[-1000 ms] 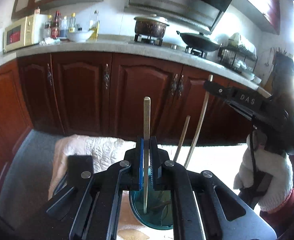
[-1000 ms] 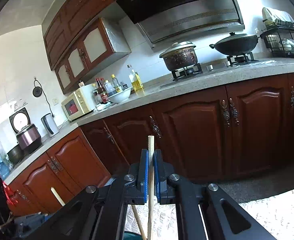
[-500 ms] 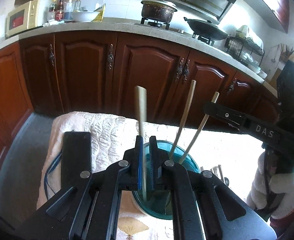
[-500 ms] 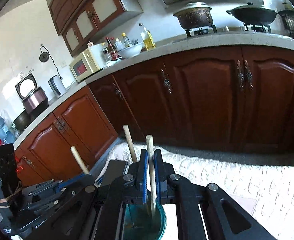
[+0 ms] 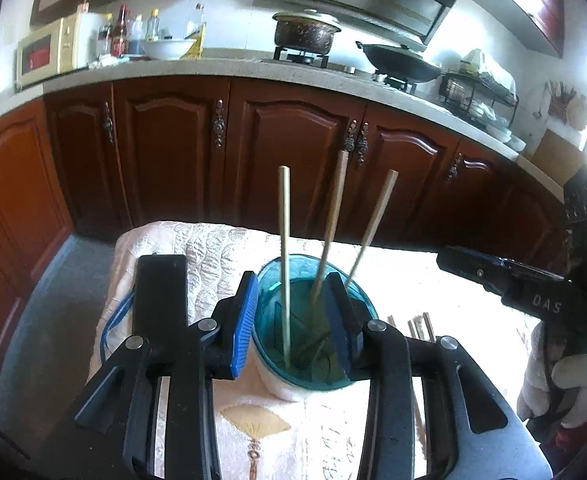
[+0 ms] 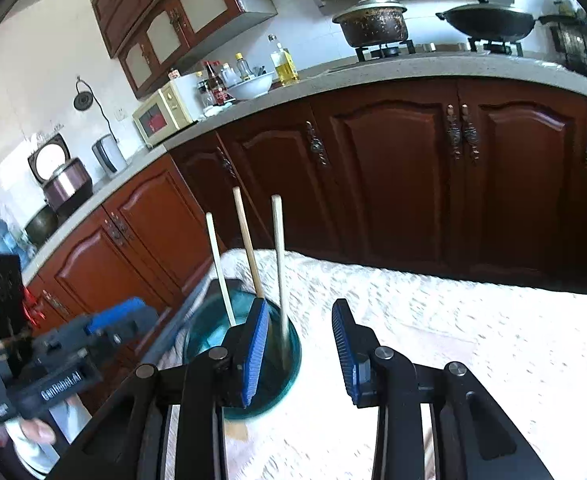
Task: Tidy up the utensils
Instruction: 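Open both tools and withdraw them from the cup back over the utensils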
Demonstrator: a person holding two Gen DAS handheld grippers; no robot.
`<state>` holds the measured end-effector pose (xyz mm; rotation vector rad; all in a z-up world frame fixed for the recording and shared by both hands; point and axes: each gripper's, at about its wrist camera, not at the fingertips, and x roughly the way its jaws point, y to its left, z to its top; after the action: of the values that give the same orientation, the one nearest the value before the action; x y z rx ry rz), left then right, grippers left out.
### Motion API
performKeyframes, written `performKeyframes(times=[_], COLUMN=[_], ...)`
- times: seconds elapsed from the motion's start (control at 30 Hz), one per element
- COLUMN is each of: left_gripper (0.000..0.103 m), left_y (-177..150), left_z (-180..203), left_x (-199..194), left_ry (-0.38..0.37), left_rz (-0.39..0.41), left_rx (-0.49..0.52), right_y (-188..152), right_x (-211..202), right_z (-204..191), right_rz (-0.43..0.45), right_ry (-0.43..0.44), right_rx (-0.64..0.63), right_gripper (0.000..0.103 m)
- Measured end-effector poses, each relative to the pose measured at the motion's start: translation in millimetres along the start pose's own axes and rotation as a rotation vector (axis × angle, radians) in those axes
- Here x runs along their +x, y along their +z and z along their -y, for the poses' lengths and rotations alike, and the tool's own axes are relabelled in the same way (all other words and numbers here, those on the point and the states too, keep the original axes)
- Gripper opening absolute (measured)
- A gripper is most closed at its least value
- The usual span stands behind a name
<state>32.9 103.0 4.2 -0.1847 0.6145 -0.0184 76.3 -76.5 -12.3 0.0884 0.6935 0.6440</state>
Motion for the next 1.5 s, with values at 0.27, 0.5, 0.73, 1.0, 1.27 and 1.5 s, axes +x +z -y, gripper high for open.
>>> performKeyframes(times=[0.27, 0.5, 0.73, 1.0, 1.27, 1.5], left_gripper=[0.037, 0.037, 0.037, 0.037, 0.037, 0.037], left_y=[-19, -31, -39, -44, -51, -53], left_z=[29, 45, 52, 65, 74, 78], left_x=[-9, -16, -17, -14, -12, -8], left_ry=[-0.013, -0.010, -0.011, -0.011, -0.006, -0.003], left_rz=[-0.013, -0.021, -0.038, -0.052, -0.062, -0.069], left_rx=[0.034, 0.047, 0.049, 0.062, 0.088, 0.086], right_y=[-29, -51, -65, -80, -87, -96], right_x=[-34, -58, -75, -90, -100, -103], right_z=[2, 10, 24, 44, 50, 56], right_rz=[-0.008, -0.010, -0.024, -0.045, -0.037, -0.055], right_ry=[-0.078, -0.113, -0.134, -0.176, -0.211, -0.227], right_rx=[-0.012, 0.007, 0.032, 0.059, 0.065, 0.075], right_gripper=[0.036, 0.036, 0.037, 0.038, 0.039, 0.040])
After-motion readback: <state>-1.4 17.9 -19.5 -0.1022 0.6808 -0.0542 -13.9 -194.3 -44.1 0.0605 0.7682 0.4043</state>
